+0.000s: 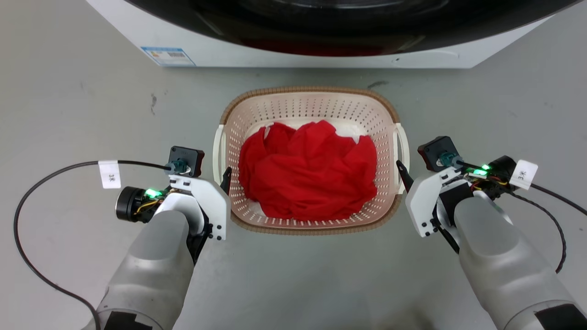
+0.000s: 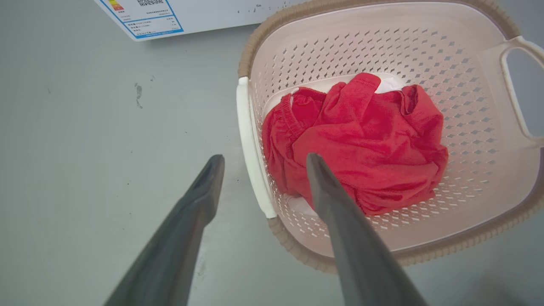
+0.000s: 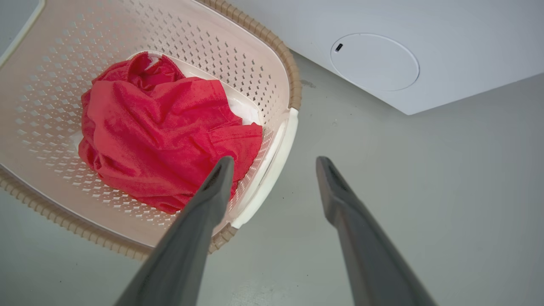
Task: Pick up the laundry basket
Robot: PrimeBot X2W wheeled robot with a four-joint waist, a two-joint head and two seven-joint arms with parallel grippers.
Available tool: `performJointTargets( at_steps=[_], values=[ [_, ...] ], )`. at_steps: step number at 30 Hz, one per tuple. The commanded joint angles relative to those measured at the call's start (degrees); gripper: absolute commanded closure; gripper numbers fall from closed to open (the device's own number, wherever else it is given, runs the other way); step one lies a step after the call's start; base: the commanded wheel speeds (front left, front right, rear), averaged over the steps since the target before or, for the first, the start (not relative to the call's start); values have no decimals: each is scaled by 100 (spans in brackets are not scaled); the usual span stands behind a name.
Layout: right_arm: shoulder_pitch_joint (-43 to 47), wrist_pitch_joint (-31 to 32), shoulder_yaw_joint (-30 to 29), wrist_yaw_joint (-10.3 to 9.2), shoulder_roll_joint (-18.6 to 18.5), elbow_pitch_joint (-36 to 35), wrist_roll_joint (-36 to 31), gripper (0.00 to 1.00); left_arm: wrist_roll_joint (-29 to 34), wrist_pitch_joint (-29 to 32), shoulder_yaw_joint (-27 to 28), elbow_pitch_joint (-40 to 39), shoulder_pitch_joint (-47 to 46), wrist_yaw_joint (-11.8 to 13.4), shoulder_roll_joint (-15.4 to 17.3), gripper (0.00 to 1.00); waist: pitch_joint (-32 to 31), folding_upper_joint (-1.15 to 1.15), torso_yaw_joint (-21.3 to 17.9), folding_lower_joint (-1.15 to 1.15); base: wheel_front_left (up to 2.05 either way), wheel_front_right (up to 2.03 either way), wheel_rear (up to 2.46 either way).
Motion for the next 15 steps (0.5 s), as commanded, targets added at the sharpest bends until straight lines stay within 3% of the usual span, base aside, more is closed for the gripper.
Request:
performJointTargets(
  at_steps=[1,15],
  values=[
    [-155,44,48,-6,-4,75,55,0,-61,19,-70,27,-112,-2,29,0,183,0,11,-1,0,0,0],
    [-724,124,326,-6,-4,293,411,0,-566,204,-754,119,-679,-3,147,0,1042,0,-33,-1,0,0,0]
  ],
)
